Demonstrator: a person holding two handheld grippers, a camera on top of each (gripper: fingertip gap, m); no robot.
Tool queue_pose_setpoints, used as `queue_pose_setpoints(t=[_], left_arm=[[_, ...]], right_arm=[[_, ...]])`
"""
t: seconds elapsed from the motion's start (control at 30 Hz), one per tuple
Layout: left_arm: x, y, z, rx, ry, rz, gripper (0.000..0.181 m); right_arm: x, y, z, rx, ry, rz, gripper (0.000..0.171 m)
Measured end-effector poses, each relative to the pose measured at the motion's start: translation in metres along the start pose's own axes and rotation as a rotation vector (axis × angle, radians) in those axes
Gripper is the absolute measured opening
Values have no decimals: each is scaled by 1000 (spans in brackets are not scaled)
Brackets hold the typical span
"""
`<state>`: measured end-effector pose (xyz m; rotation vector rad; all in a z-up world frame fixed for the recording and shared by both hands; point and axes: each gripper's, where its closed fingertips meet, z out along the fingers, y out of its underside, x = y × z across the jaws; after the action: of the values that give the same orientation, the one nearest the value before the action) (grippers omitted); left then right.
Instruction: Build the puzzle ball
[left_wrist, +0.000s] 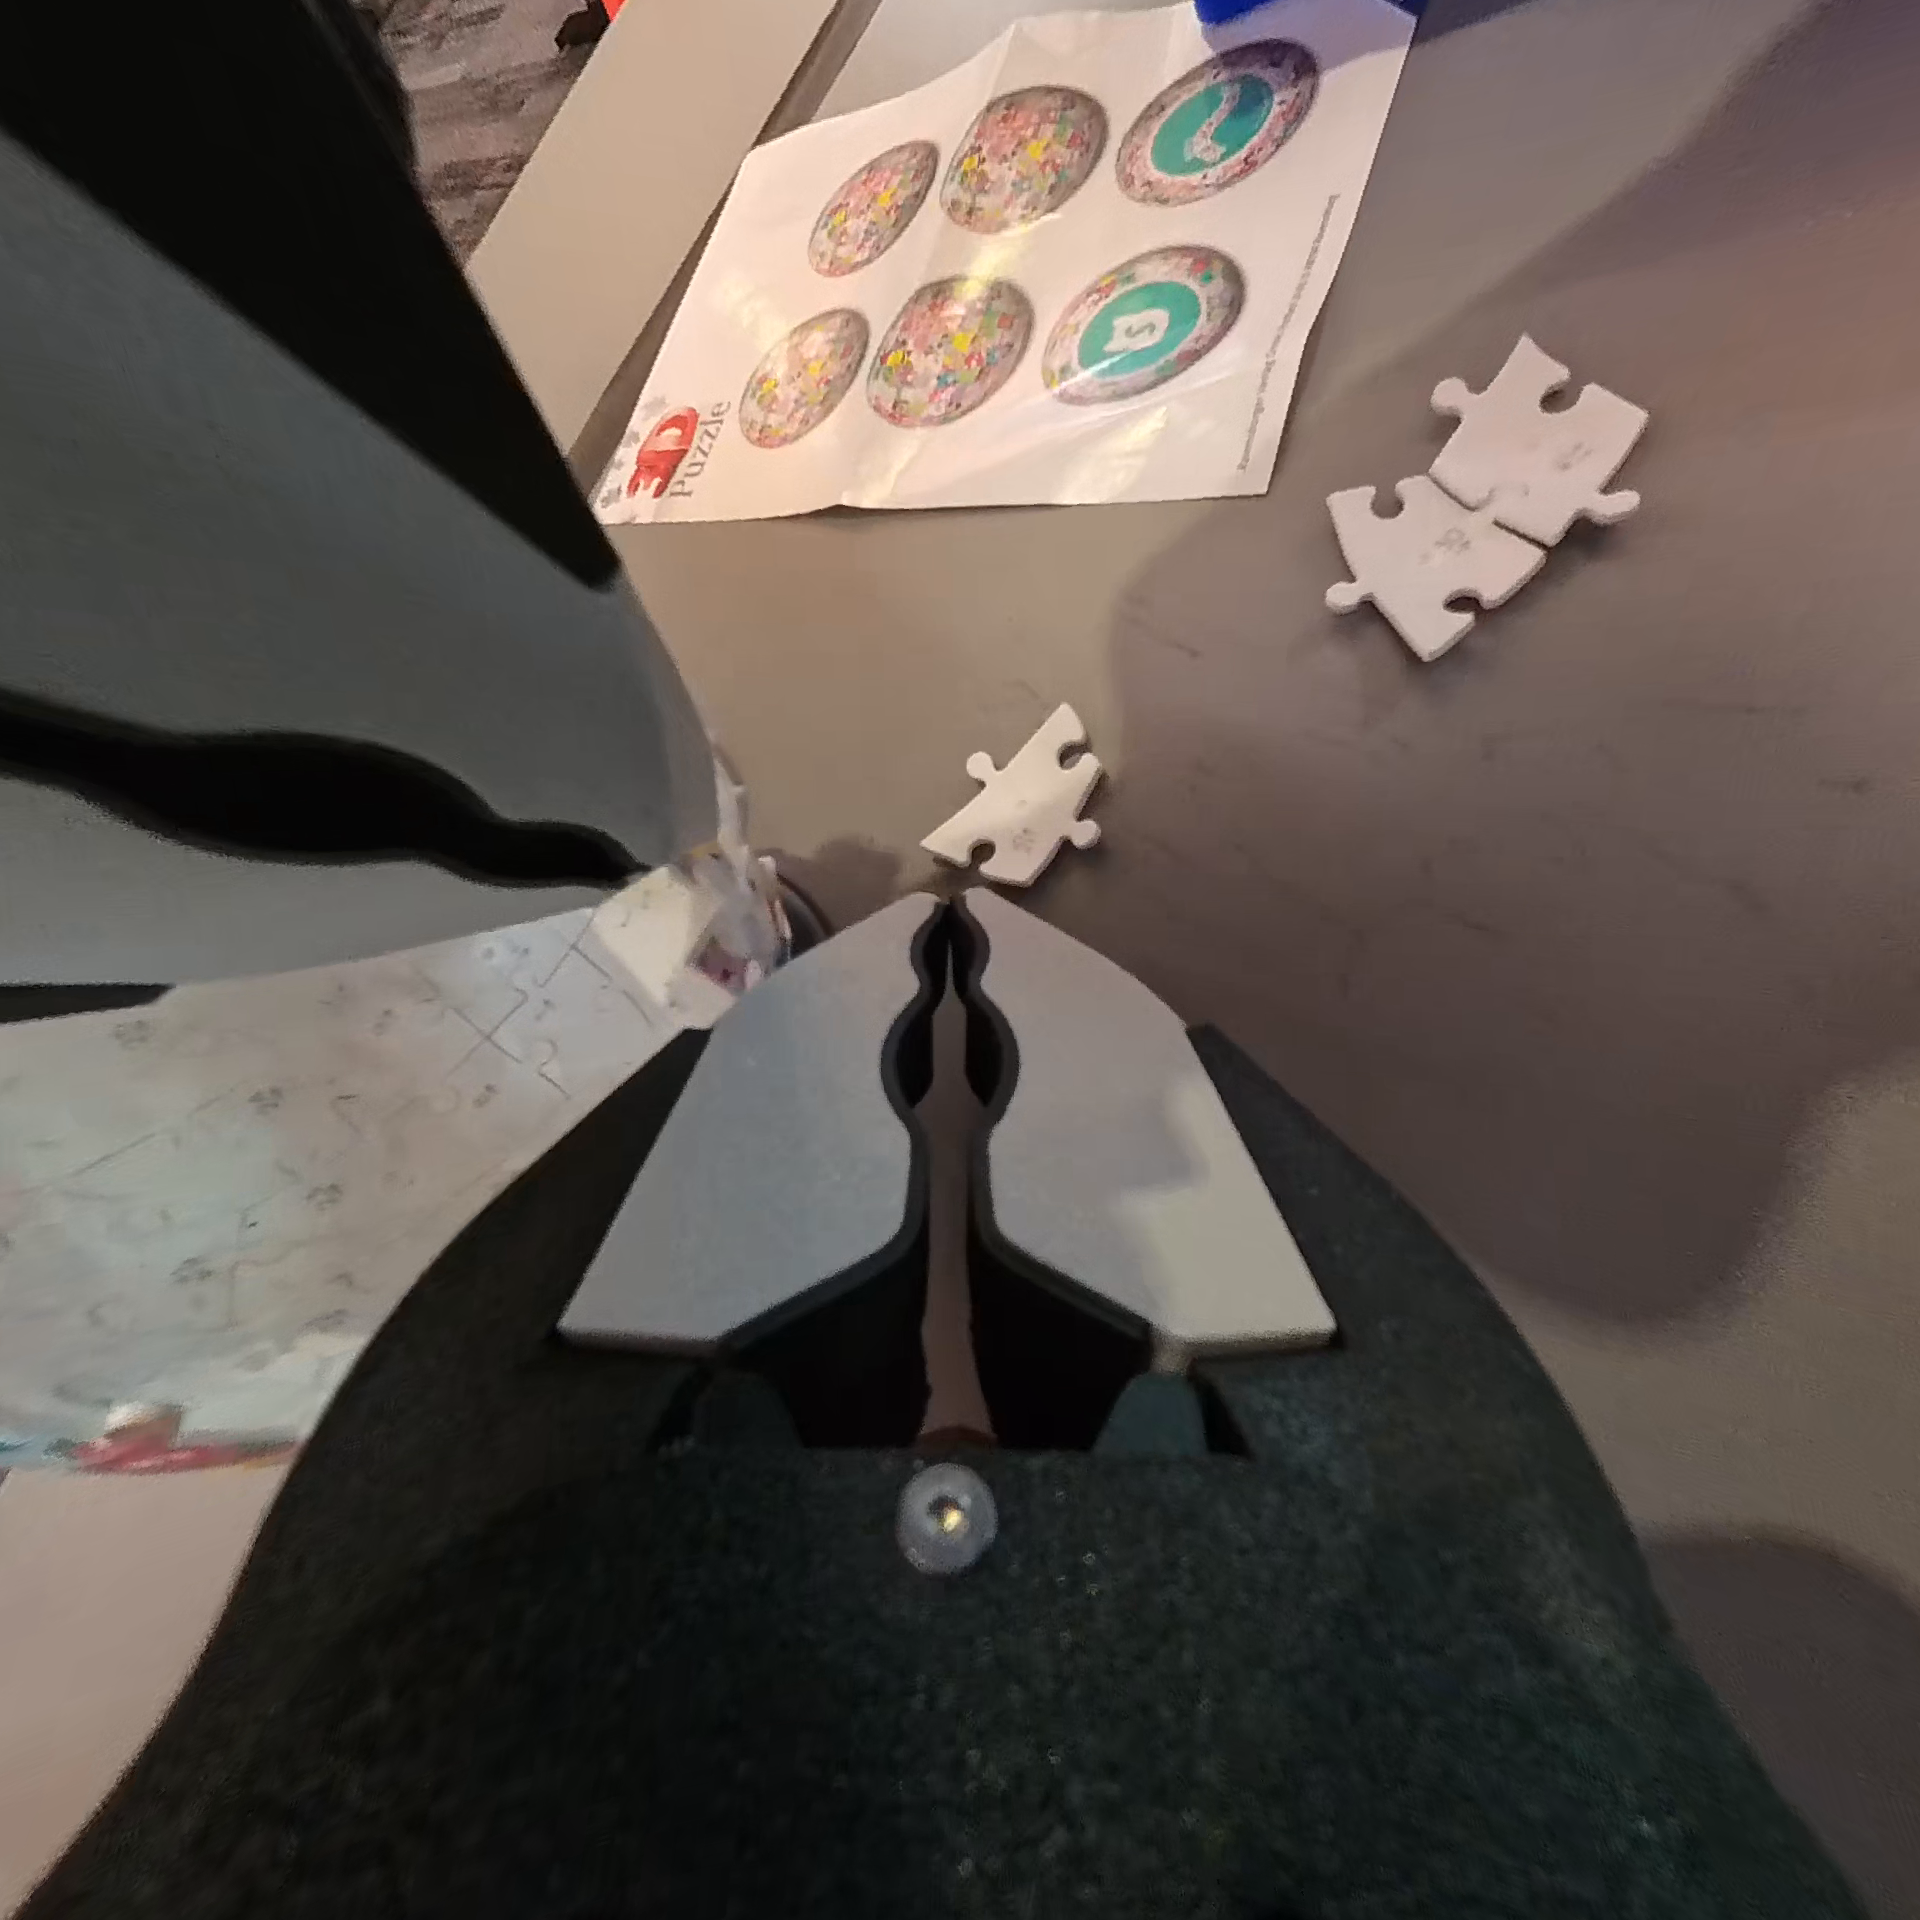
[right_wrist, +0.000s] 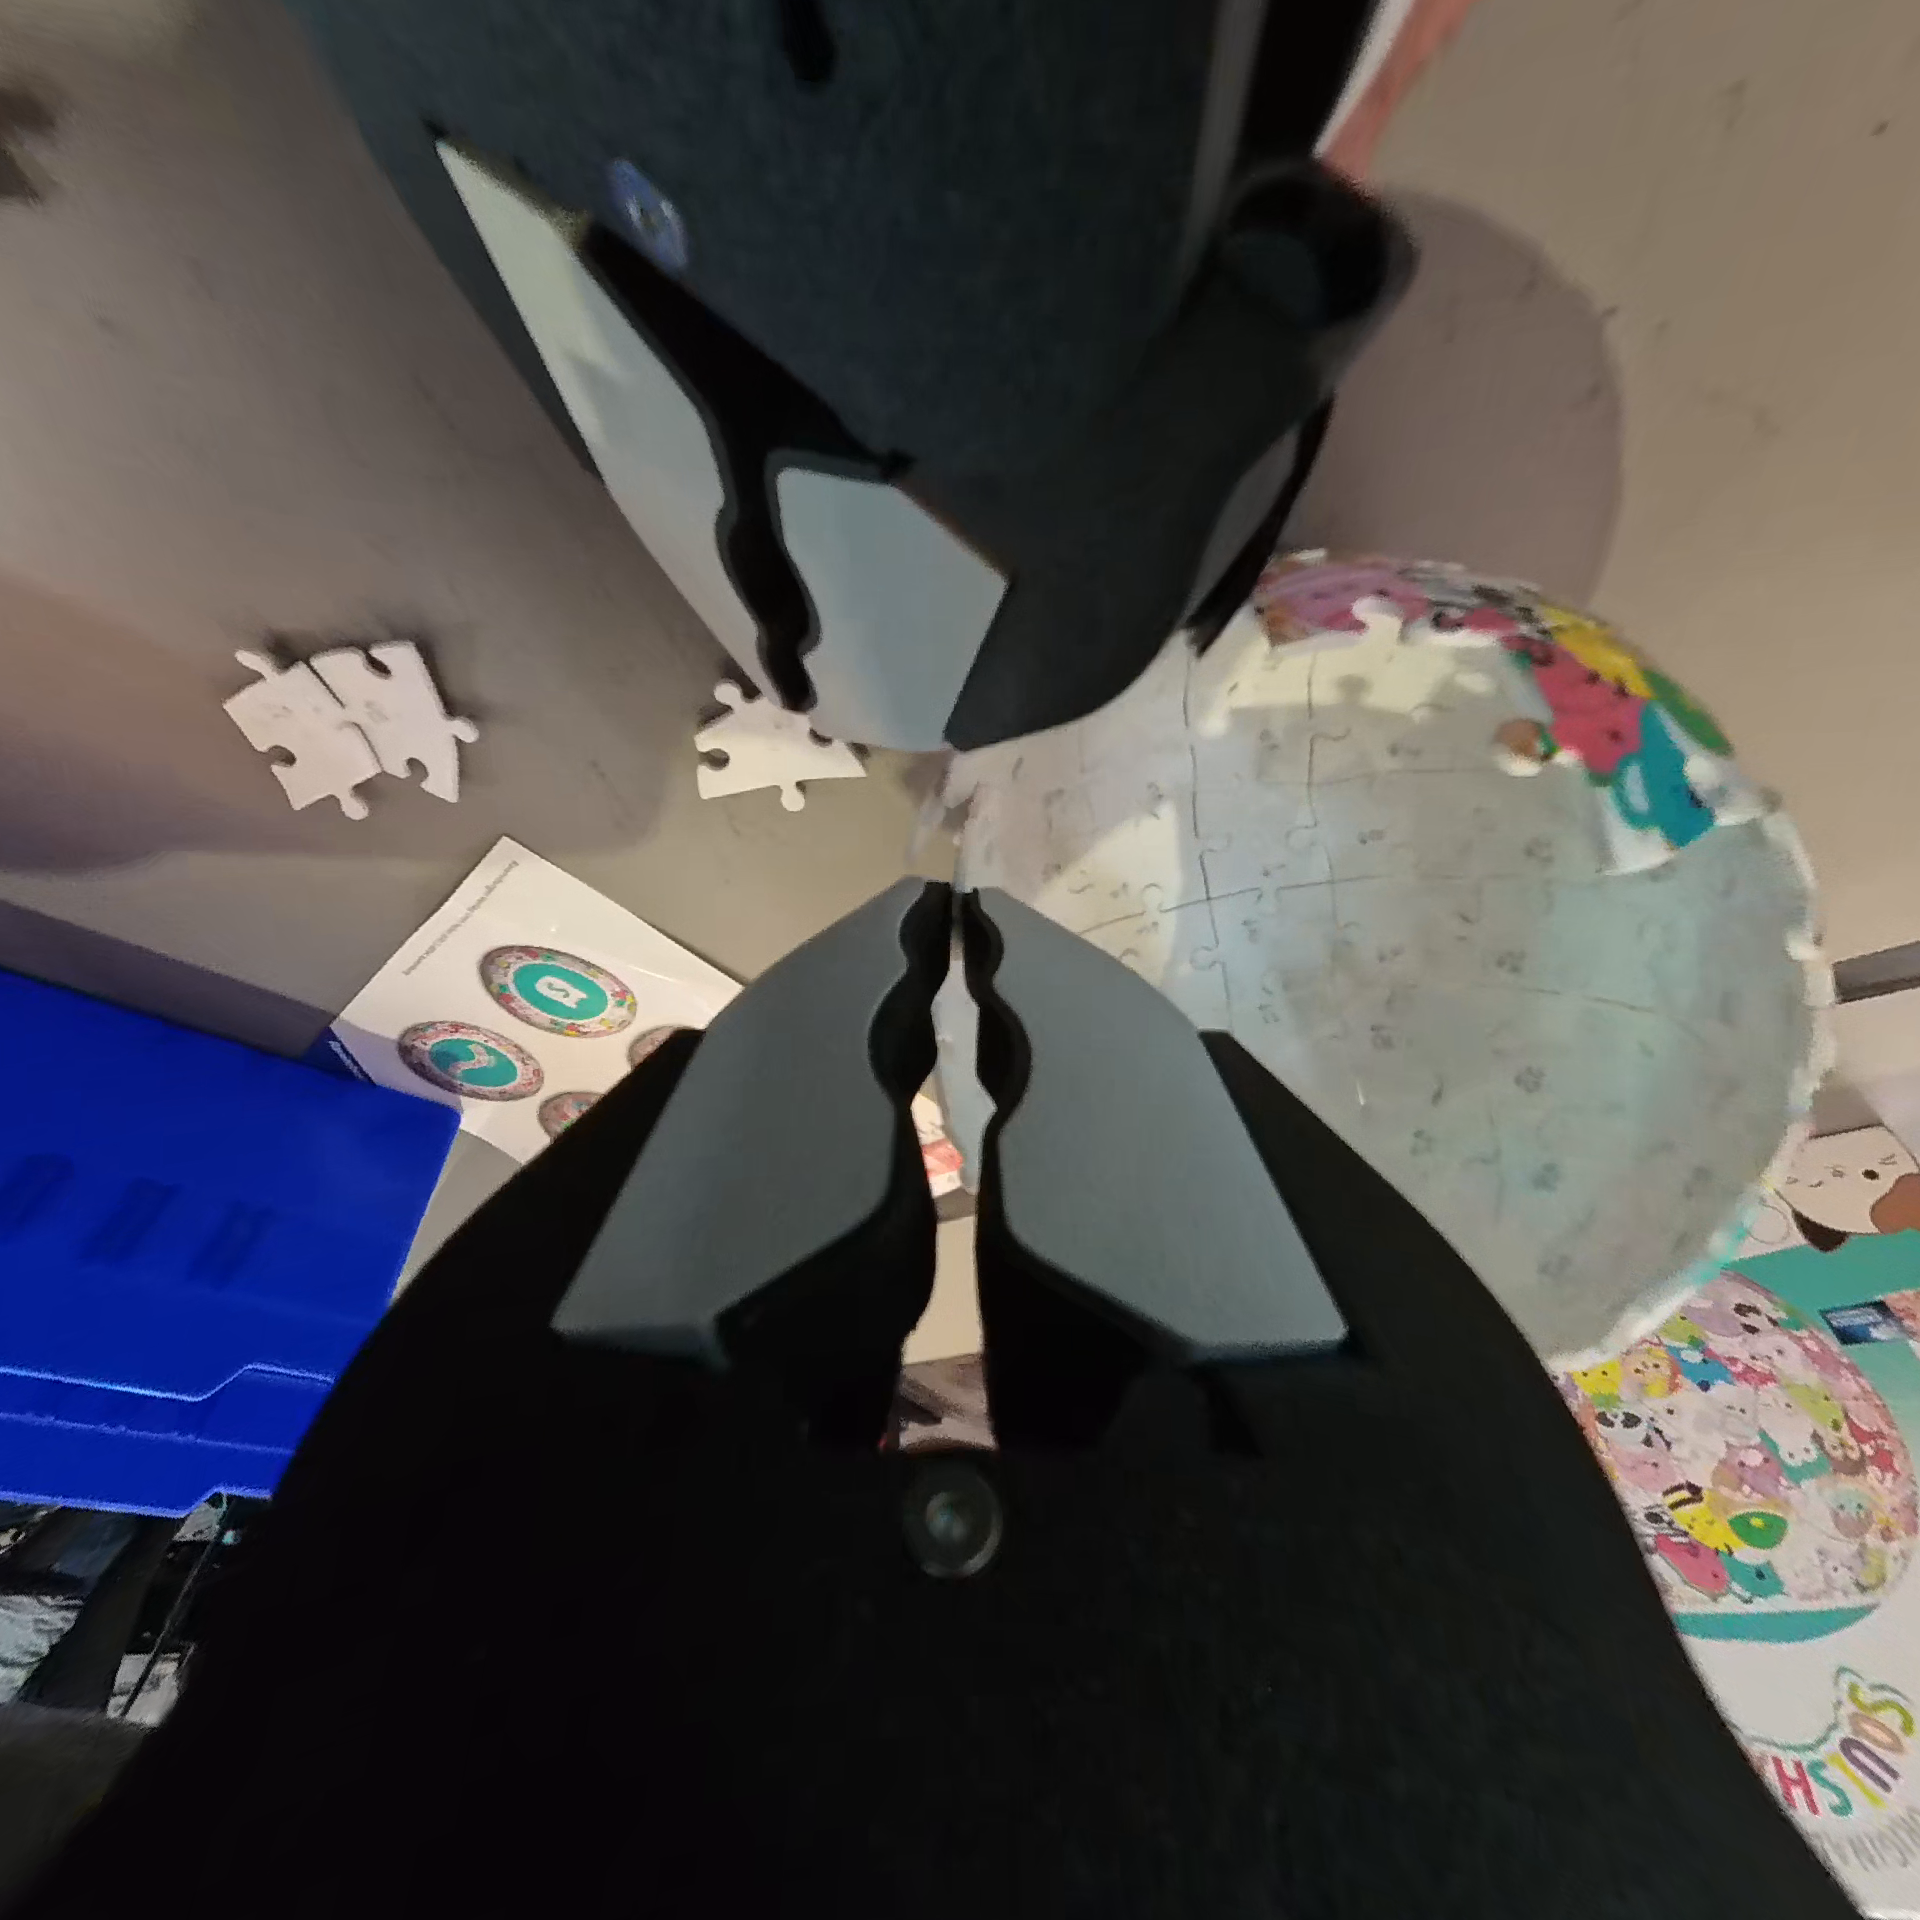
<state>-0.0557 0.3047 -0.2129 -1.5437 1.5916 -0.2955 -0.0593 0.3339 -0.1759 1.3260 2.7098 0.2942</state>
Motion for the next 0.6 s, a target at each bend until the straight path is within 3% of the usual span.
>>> queue_pose_setpoints(t=[0.6], left_arm=[[0, 1, 1, -6, 10, -9, 0]], right_arm=[[-3, 2, 4, 9, -68, -5, 2]])
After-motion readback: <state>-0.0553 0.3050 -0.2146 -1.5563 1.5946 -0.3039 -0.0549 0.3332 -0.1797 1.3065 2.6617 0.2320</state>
